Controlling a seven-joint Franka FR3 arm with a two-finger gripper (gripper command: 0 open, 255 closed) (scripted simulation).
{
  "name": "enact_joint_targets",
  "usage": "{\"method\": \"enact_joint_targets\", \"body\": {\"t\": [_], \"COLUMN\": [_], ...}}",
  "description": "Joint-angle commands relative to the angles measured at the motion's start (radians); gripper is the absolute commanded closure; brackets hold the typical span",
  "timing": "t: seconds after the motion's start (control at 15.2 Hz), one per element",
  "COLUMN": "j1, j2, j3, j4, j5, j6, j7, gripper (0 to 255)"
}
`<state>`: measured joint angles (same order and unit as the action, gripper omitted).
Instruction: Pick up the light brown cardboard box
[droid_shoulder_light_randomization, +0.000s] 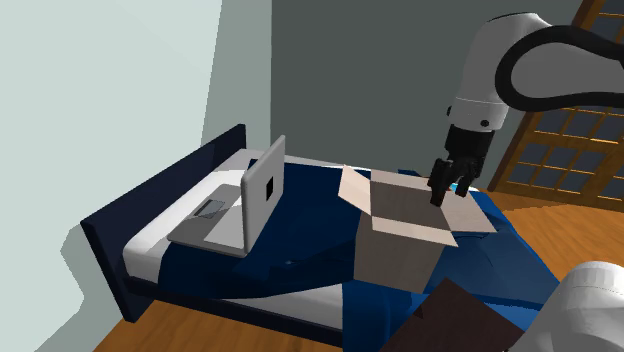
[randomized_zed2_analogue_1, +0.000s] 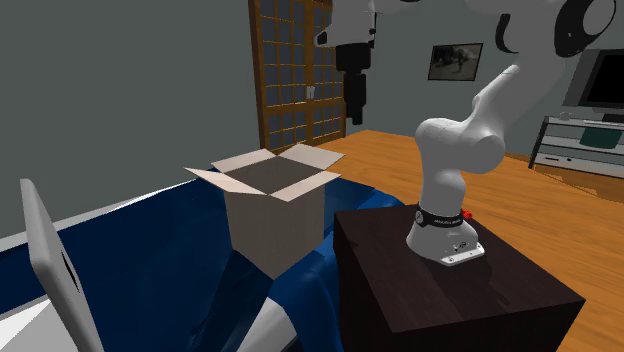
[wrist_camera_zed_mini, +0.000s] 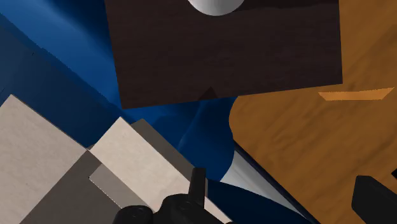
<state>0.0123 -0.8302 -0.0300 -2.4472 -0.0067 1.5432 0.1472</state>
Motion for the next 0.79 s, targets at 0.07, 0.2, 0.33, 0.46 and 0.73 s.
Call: {"method": "enact_joint_targets", "body": {"t": [0.07,0.2,0.33,0.46,0.73], "j1": [-0.001,-0.004,-0.007,-0.009,-0.011], "j2": [0.022,0.069,0.123,0.182,0.313], "j3": [-0.007,-0.020,-0.034,-0.048,-0.075], "j4": [-0.012,-0.032,-0.045,-0.052,-0.049], "j5": [-0.006,-0.017,-0.027,-0.036,-0.047], "j6": [0.037,0.112,0.187,0.261,0.405], "j7": [-0.009,-0.026,-0.043,-0.060,-0.093], "gripper": [0,0,0,0,0]}}
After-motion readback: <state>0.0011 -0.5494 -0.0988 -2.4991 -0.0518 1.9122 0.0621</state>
